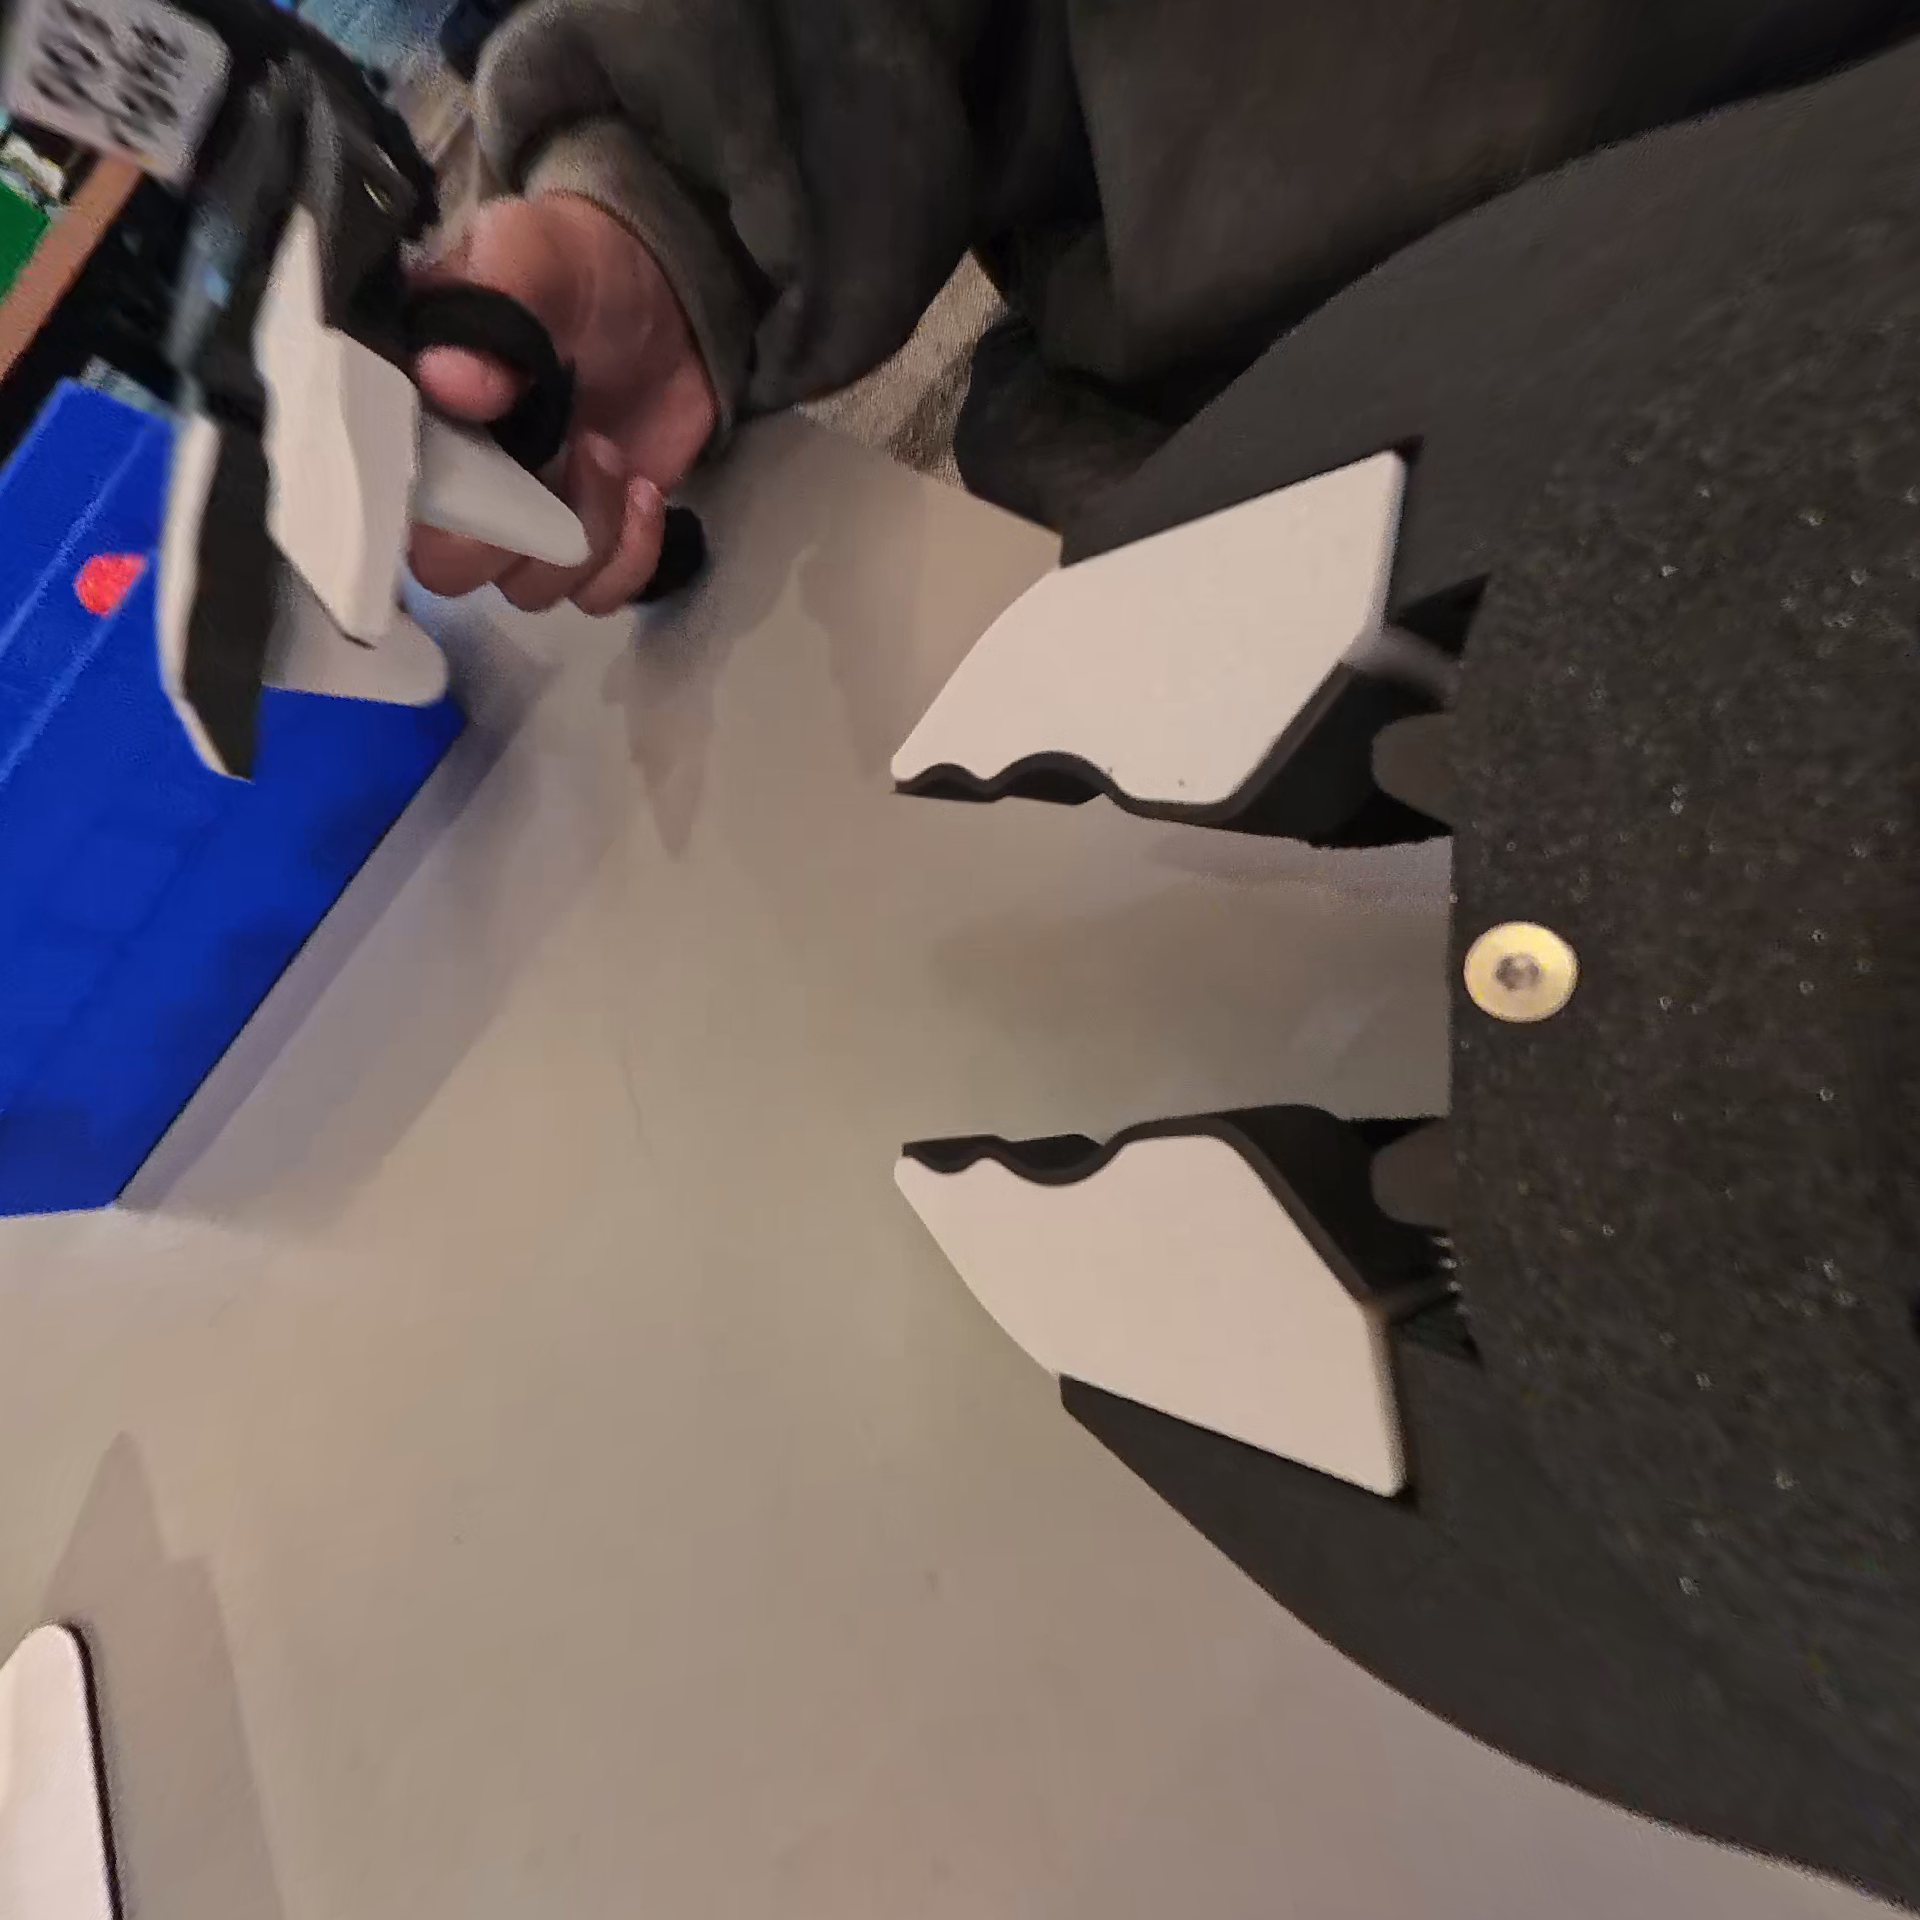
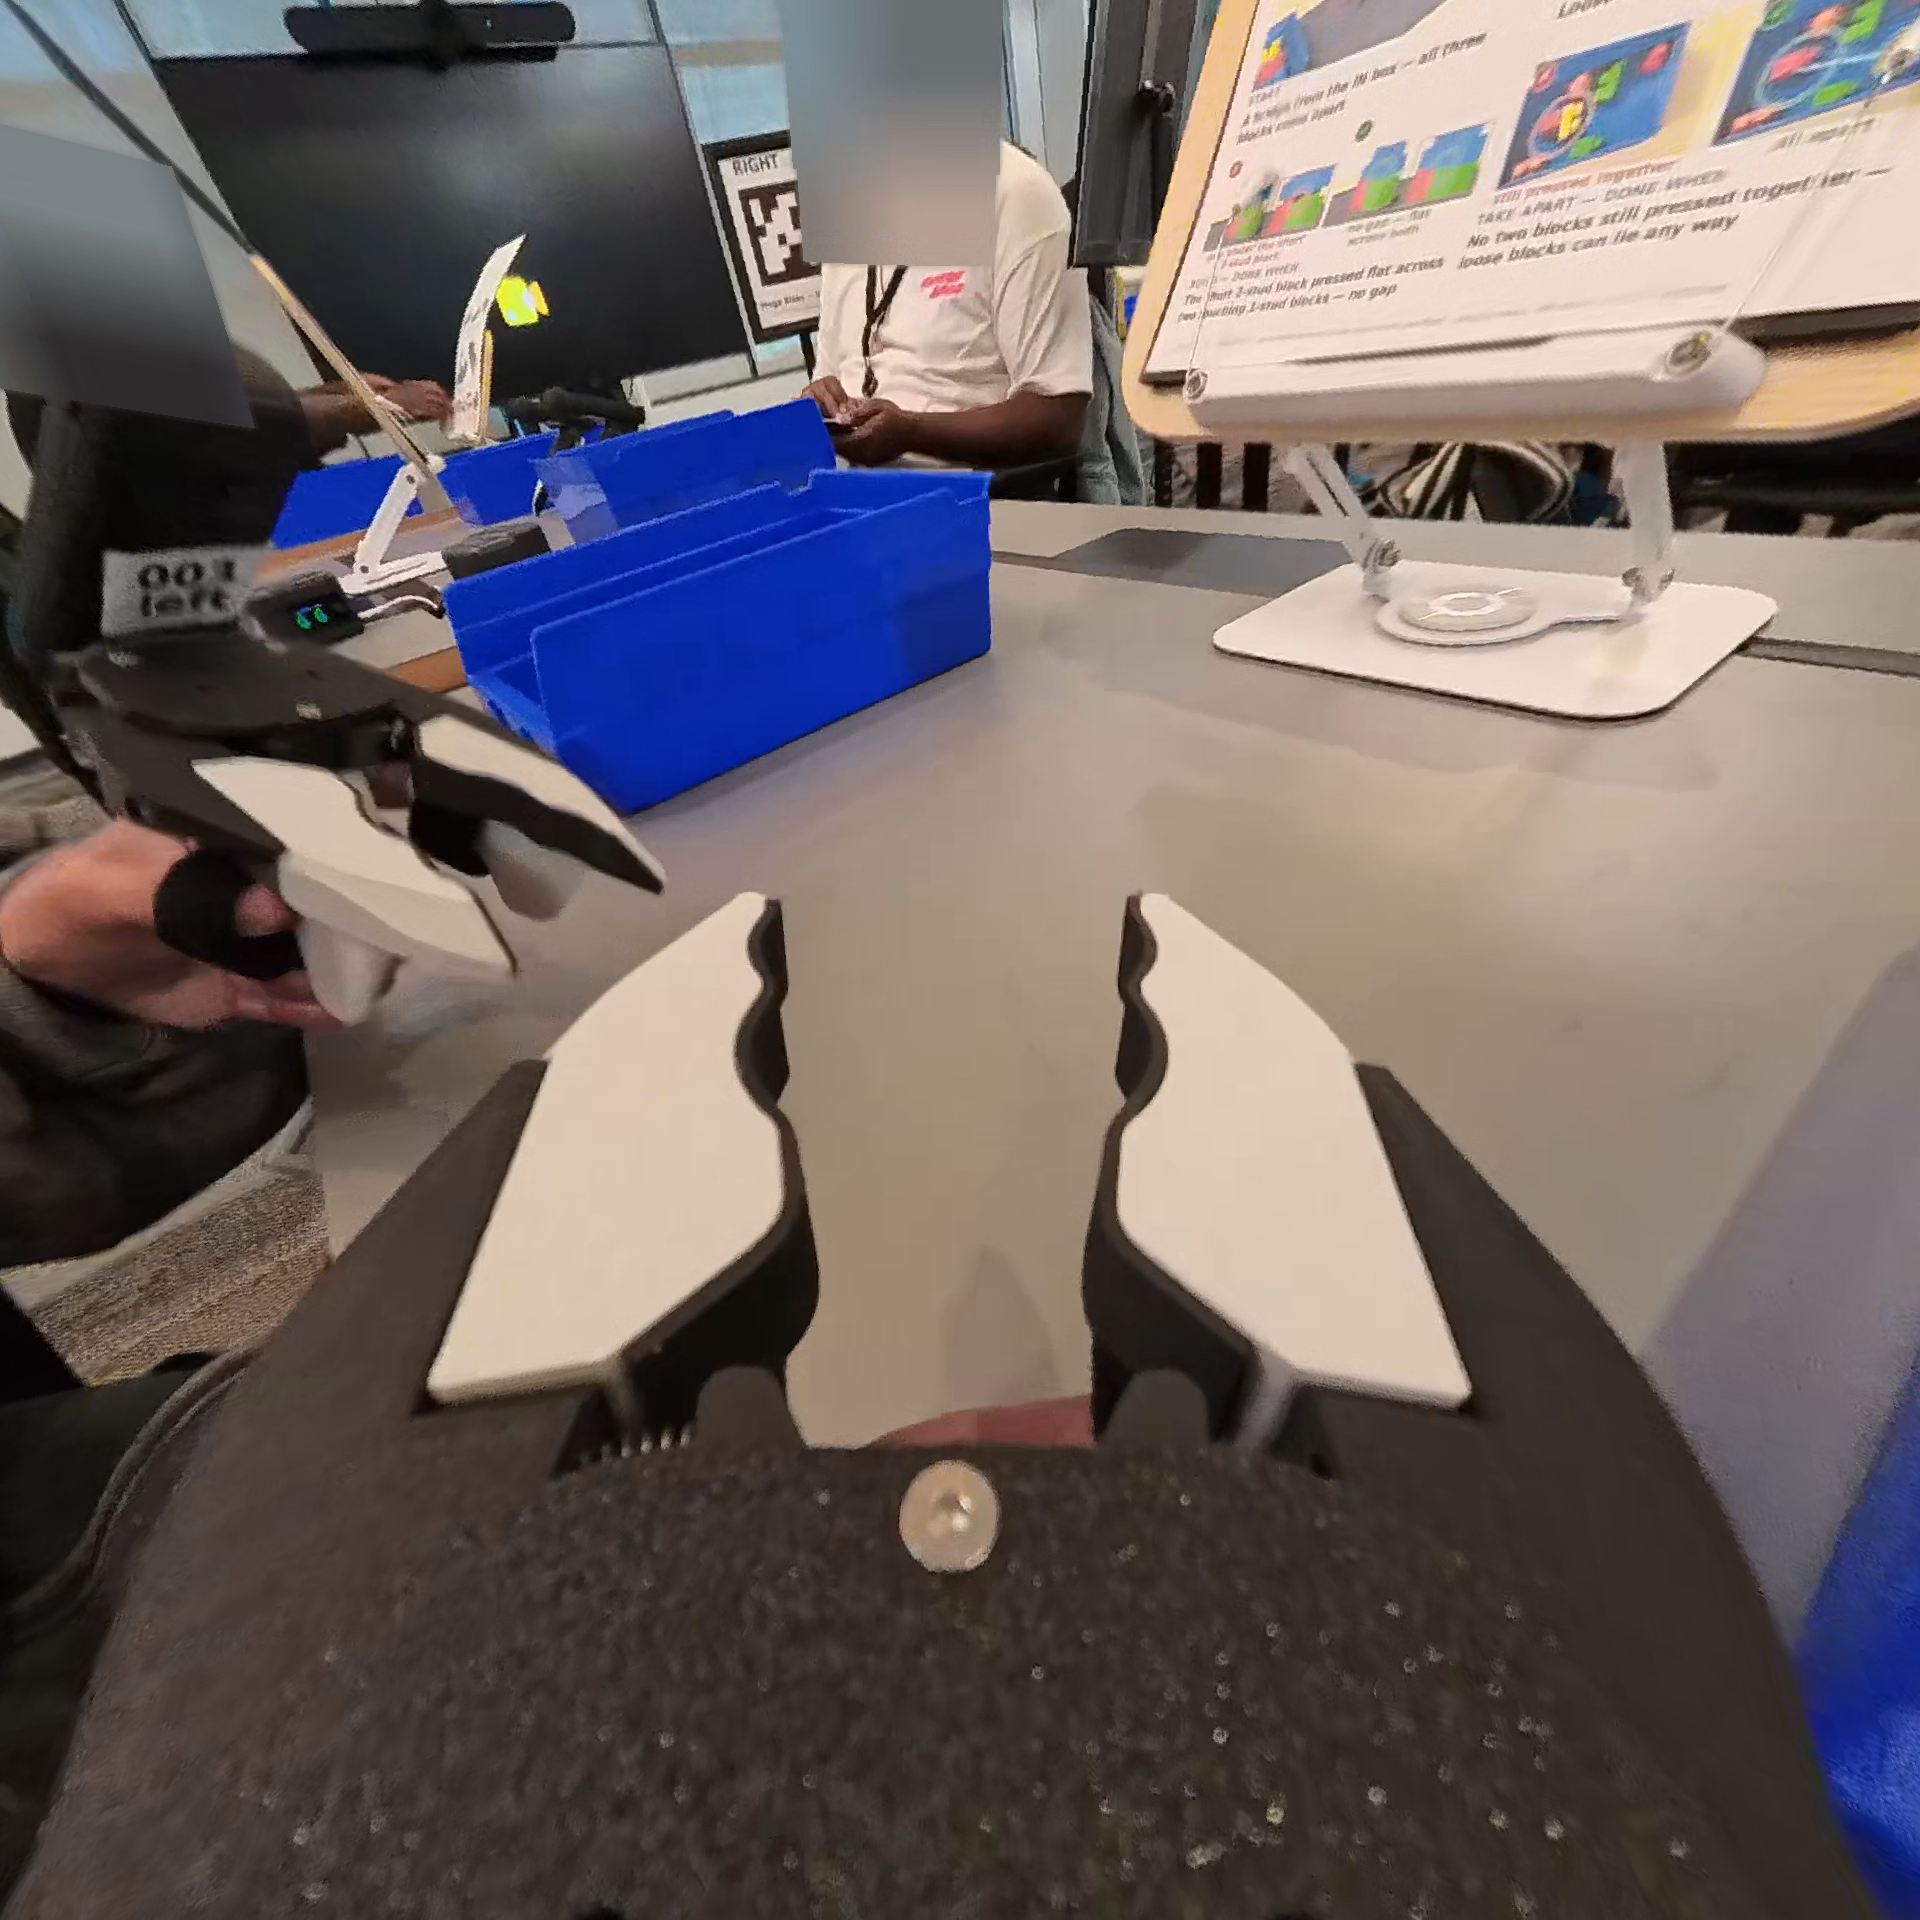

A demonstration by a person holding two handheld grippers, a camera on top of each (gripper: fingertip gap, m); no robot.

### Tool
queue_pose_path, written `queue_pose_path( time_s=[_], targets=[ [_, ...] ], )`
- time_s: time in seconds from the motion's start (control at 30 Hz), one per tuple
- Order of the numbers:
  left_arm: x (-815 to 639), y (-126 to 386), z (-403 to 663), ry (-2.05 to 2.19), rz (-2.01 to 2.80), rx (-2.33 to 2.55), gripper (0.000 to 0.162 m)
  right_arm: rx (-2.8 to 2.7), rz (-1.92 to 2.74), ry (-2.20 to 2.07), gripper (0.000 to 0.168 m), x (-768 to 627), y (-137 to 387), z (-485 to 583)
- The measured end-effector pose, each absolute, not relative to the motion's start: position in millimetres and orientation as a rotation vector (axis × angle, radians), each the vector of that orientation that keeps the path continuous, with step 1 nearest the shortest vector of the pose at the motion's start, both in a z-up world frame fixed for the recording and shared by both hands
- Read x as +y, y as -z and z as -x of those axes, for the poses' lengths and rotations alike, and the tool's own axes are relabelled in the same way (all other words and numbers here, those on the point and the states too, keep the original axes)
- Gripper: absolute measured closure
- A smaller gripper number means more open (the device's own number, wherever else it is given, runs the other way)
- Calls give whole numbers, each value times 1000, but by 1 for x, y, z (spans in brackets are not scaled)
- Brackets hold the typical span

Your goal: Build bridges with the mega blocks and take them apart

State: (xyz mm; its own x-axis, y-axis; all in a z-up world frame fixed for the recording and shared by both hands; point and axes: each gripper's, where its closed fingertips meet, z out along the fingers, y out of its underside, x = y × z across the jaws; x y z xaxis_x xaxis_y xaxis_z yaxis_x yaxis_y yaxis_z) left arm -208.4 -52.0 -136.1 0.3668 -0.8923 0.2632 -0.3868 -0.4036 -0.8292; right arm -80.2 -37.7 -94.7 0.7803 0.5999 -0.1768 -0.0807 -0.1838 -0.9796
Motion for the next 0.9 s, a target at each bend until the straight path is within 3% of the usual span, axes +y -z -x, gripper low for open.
queue_pose_path(
  time_s=[0.23,0.3,0.4,0.53,0.8,0.9],
  targets=[
    [20,22,282,668,1936,922,114,-432,1664,-627,110,-42,98,77],
    [62,11,314,550,2085,887,116,-456,1681,-623,110,-42,102,81],
    [147,14,359,316,2271,767,117,-477,1679,-610,111,-43,102,83],
    [227,49,378,346,2521,618,119,-477,1679,-616,111,-43,102,83],
    [266,109,366,407,2778,530,115,-460,1682,-654,111,-45,102,82],
    [272,122,363,369,2801,519,120,-468,1690,-656,112,-45,104,83]
  ],
)
